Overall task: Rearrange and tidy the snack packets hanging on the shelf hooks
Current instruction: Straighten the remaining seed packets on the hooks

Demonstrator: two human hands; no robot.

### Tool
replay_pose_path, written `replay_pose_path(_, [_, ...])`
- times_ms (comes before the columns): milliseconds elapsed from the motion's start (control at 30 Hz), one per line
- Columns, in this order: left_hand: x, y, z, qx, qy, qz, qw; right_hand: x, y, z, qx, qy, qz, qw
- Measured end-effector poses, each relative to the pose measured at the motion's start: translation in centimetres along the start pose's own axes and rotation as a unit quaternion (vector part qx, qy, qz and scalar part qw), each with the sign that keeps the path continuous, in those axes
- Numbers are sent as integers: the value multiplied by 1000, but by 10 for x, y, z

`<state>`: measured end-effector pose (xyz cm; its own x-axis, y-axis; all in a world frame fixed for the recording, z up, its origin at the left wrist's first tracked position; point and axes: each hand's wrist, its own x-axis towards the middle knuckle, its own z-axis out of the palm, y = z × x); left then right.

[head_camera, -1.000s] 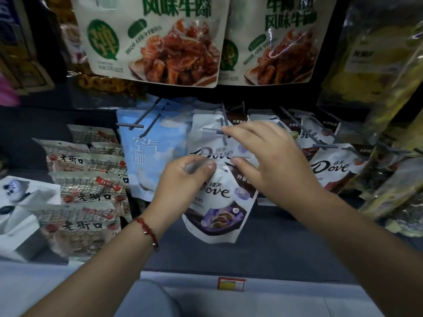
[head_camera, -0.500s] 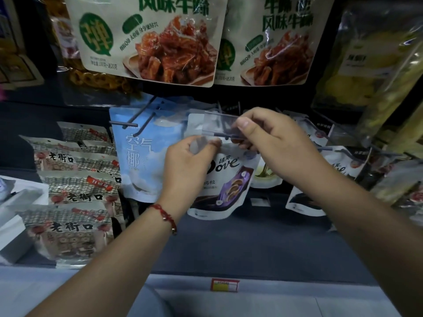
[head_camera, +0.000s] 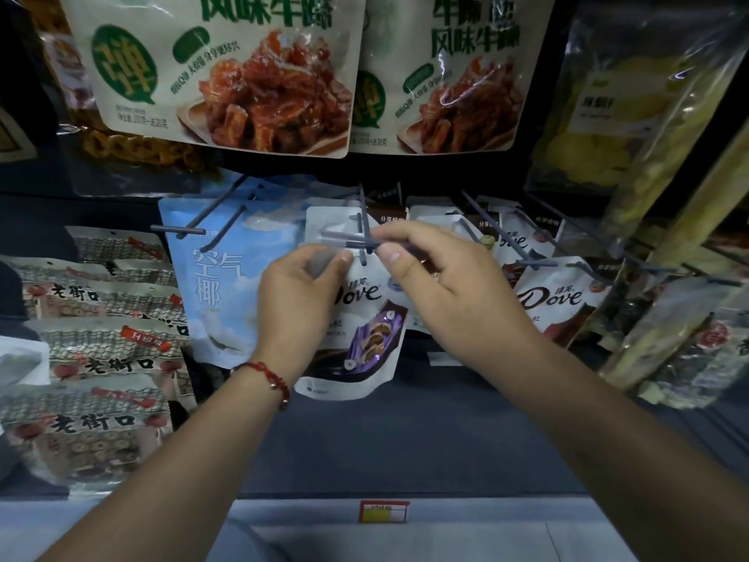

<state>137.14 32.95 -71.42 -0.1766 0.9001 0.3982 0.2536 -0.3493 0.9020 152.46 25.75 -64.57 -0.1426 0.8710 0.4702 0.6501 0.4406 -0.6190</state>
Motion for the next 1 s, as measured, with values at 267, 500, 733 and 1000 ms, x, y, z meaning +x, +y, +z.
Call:
replay_pose_path(267, [0, -13, 4, 113, 18, 45, 992, -10, 8, 1, -68, -11, -48, 996])
replay_pose_path(500, [-19, -14, -18, 220, -12, 95, 971, -12, 10, -1, -63, -12, -53, 997])
replay_pose_path(733, [-43, 0, -69, 415, -120, 126, 893, -12, 6, -5, -126, -63, -64, 988])
replay_pose_path(1000, [-34, 140, -125, 496, -239, 29, 834, 24, -79, -65, -143, -233, 87, 958])
